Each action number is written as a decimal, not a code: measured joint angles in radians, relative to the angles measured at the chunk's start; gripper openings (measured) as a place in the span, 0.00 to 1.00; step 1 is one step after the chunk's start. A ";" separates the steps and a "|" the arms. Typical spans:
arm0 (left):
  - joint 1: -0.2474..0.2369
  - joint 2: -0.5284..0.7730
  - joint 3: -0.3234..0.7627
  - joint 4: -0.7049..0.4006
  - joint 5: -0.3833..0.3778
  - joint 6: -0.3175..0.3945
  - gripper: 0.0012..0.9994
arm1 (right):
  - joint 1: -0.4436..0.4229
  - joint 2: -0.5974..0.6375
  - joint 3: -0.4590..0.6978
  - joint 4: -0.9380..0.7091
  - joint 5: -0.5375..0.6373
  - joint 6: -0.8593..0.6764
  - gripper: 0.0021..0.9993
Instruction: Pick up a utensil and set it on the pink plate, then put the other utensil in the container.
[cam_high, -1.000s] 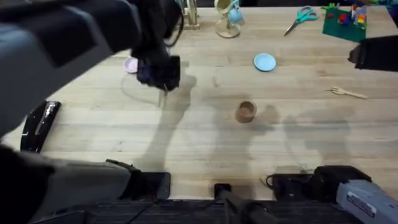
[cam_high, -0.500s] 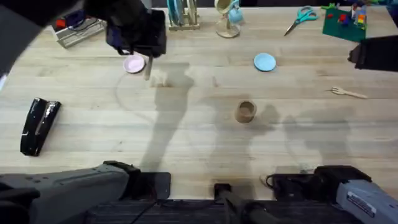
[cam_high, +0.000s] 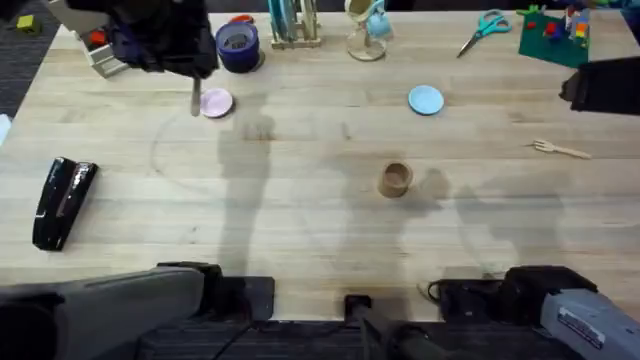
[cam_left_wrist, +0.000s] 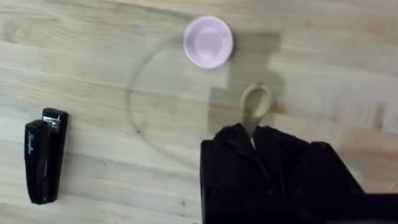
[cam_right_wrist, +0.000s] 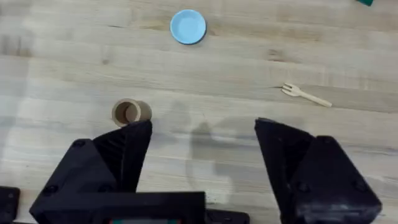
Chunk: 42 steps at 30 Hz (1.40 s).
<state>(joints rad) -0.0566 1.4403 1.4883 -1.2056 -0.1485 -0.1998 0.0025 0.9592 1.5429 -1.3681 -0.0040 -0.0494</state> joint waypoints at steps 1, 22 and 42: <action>0.016 0.001 0.000 0.010 0.007 0.003 0.04 | 0.000 0.000 0.000 0.000 0.000 0.000 1.00; 0.147 0.320 0.002 0.220 0.076 0.014 0.04 | 0.000 0.000 0.000 -0.005 0.000 0.000 1.00; 0.183 0.476 0.003 0.319 0.108 0.014 0.04 | 0.000 0.000 0.000 -0.006 0.000 0.000 1.00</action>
<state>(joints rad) 0.1261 1.9165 1.4910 -0.8866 -0.0406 -0.1860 0.0025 0.9592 1.5429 -1.3739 -0.0040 -0.0494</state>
